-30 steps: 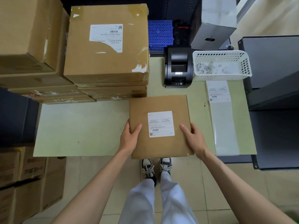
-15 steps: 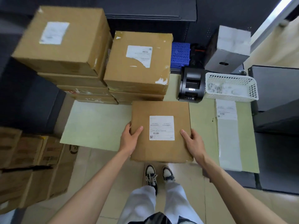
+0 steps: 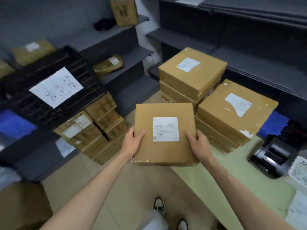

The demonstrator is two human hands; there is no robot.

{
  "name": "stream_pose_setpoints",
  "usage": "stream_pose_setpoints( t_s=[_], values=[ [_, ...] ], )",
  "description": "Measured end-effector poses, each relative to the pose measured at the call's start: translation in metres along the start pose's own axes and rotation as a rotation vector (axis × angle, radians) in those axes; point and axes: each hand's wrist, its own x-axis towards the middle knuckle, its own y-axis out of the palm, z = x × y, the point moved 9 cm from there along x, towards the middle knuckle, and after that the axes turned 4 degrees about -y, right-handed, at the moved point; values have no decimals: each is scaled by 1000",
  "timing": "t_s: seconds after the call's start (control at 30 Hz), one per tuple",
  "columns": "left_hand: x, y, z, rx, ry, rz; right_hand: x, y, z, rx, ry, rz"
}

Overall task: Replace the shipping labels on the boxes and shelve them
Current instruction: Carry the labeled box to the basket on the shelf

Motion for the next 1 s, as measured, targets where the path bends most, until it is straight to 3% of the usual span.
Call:
stream_pose_setpoints(
  t_s=[0.23, 0.5, 1.0],
  values=[
    [7, -149, -50, -81, 73, -261, 40, 91, 147, -11, -228, 174],
    [30, -307, -85, -159, 126, -420, 58, 203, 301, -22, -395, 306],
    [128, -484, -105, -203, 117, -583, 115, 364, 463, 35, -476, 456]
  ],
)
